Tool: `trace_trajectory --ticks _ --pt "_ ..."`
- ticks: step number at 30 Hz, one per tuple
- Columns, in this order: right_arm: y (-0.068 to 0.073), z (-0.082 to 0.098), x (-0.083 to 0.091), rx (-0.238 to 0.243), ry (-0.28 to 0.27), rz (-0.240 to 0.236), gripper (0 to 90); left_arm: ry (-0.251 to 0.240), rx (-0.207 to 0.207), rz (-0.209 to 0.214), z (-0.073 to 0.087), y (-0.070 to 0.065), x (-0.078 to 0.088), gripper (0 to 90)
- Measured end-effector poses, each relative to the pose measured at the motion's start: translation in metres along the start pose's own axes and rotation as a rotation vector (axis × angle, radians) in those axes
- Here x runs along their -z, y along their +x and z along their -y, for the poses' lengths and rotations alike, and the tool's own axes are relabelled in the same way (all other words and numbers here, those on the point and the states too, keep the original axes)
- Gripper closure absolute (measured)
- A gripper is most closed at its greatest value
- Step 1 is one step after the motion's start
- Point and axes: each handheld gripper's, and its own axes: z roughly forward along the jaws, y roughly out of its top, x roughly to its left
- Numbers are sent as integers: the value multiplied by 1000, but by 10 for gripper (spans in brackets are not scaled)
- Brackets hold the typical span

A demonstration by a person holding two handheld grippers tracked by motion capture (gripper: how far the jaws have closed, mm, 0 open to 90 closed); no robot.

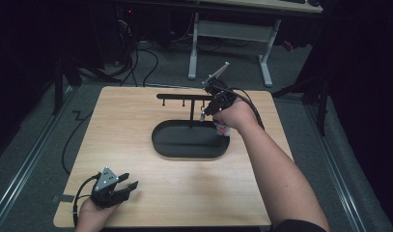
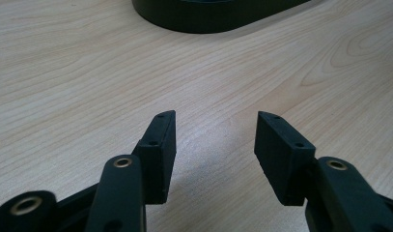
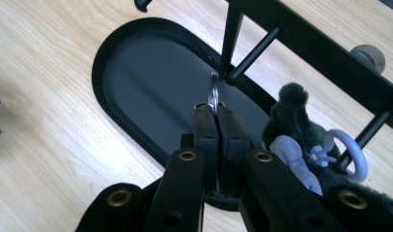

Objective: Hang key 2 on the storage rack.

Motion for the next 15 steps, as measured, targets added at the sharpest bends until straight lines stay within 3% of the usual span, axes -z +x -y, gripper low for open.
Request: trace_trajectory --ticks 15 --pt "-13 -4 -8 -31 -10 -8 891 13 -9 5 1 -2 -2 504"
